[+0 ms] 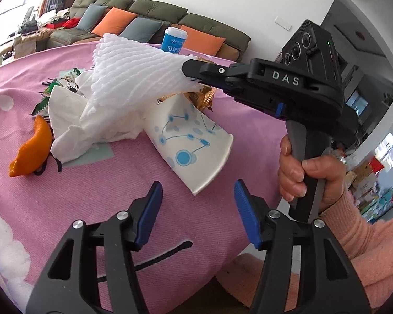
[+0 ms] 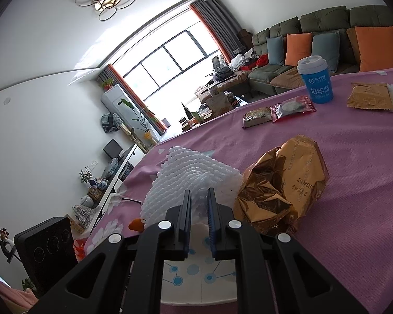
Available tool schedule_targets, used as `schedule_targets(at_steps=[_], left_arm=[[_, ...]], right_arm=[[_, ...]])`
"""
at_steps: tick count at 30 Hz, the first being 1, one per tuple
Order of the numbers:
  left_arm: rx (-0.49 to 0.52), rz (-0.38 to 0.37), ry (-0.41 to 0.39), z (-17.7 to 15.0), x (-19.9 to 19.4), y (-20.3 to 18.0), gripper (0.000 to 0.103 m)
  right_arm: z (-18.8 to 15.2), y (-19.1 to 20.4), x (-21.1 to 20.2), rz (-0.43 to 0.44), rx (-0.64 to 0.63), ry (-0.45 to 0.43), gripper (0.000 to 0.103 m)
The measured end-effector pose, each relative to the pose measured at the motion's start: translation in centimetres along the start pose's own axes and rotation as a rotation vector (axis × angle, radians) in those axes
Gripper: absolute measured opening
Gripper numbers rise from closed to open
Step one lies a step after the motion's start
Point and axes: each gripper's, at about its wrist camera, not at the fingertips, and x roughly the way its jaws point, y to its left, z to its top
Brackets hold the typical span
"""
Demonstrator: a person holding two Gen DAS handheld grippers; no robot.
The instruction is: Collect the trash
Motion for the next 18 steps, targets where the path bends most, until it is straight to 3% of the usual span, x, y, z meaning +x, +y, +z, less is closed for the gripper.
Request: schedule_targets(at_steps=[5,7,18], left_arm=[[0.018,0.11,-0.023,0.5,0.5,-0.9,0.038],[0.016,0.141,-0.033,0.5,0.5,-1.0,0.021],[0.009,0.148,-0.126,-0.7,-4.0,0.4,0.006]], right_arm=[[-0.2,0.3,0.2,0.012,-0.001,0.007,0.01],[-0.2,0.4,0.2,0.015,-0.003,0.007,0.01],[0.7,2.2,-0.5,0.052,-0.034,-0.03,0.008]])
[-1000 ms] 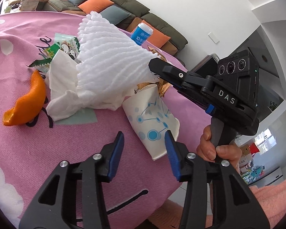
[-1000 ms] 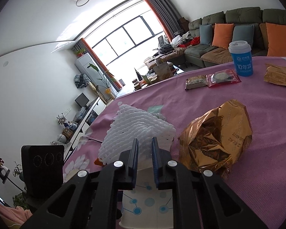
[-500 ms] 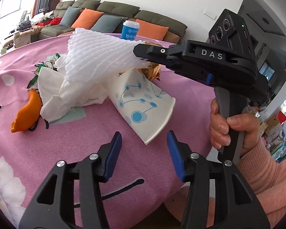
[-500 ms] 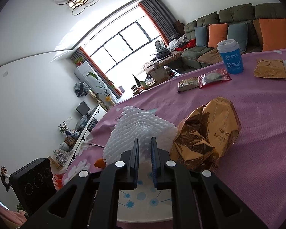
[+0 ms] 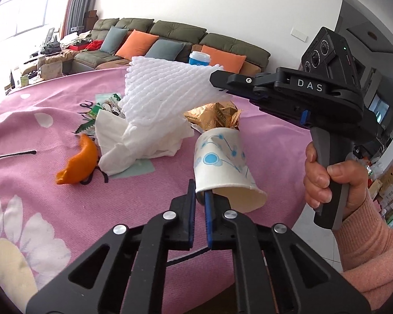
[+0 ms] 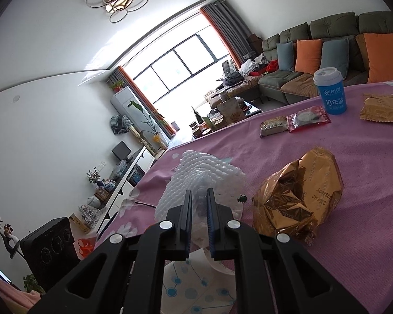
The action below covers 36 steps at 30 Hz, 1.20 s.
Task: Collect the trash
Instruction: 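Grasp the second paper cup with the left gripper, then carry the cup and foam net to the teal bin and release both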
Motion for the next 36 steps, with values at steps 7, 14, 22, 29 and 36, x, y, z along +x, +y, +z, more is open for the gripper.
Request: schedule_targets(at_steps=[7,14,22,29,36], left_arm=[[-0.03,-0.004,-0.07,-0.3,-4.9,1.8,0.003],[-0.091,0.063,-0.163,-1.3,-10.4,4.0,0.003],[-0.202,0.201,-0.252,-2.7,-16.9,8.6,0.003],[-0.302,0.329,-0.309,-4.8,-22.0,11.9,0.003],[-0.398,0.456,-0.357,-7.1,-26.8,16.0,0.003]], right_arm=[[1.0,2.3,0.1,0.046,-0.042,-0.021,0.006],[1.9,4.9,1.3,0.103,-0.077,-0.019,0.006],[2.6,8.5,4.8,0.196,-0.126,0.031,0.006],[1.9,13.2,9.4,0.287,-0.173,0.117,0.006],[1.0,17.9,15.1,0.371,-0.216,0.226,0.006]])
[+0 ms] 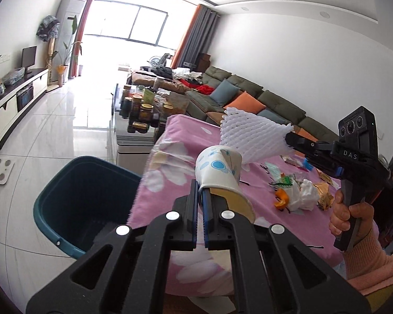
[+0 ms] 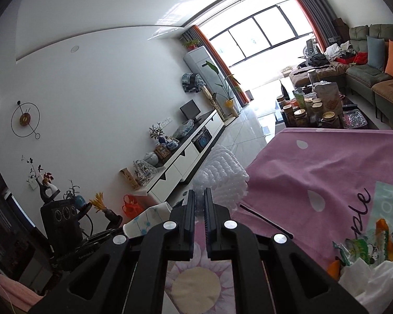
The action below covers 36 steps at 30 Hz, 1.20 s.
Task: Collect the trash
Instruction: 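Carry the cup and foam net to the teal bin and release both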
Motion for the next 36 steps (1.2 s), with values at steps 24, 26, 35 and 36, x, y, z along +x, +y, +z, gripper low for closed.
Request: schedule_targets(at_steps=[24,26,35,36], left_arm=[[-0.202,0.293,0.084,-1.6,1.7,15.2,0.003],[-0.211,0.297,0.101,-1.9,2.3,15.8,0.003],[-0.228,0.32,0.162,-3.0,5.7,16.7,0.013],[-0.236,0.316,0.169,-3.1,6.1,16.9,0.015]], right_arm=[[-1.3,5.1,18.2,0.076,-0.039,0.321,0.006],[-1.8,5.4,19.3,0.07,-0.041,0.35,0.006],[-3.1,5.9,22.9,0.01,-0.036,0.434,0.023],[-3.2,5.8,22.9,0.003,-0.035,0.437,0.027]])
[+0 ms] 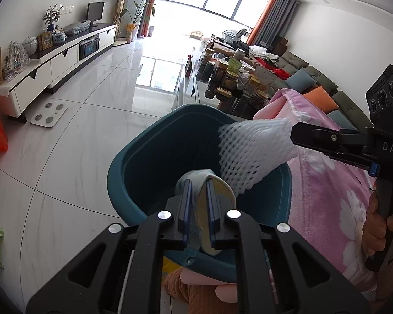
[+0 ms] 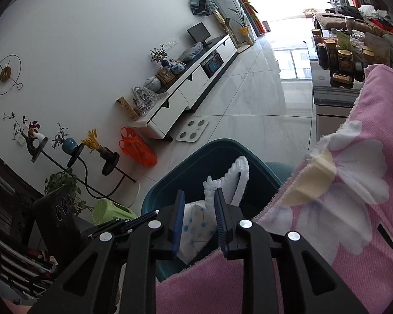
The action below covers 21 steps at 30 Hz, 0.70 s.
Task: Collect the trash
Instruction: 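Carry the cup and foam net to the teal bin and release both, then move both grippers back over the tissues on the table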
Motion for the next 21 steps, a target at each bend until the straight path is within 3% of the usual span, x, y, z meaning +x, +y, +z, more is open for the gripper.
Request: schedule_targets(at_steps=[9,14,21], left_arm=[[-0.012,0.004,-0.011,0.0,1.0,-0.2,0.02],[0.028,-0.001,-0.064,0.1,-0.8,-2.1,0.036],[0.125,-0.063,-0.139,0.4,-3.6,-6.4,0.045]], right_arm=[[-0.3,-0.6,-1.0,-0.021,0.009,-0.01,0.032],[-1.0,-0.3,-3.5,-0.021,-0.017,-0.049,0.036],[-3.2,-0.2,-8.6,-0.044,-0.063,-0.128,0.041]])
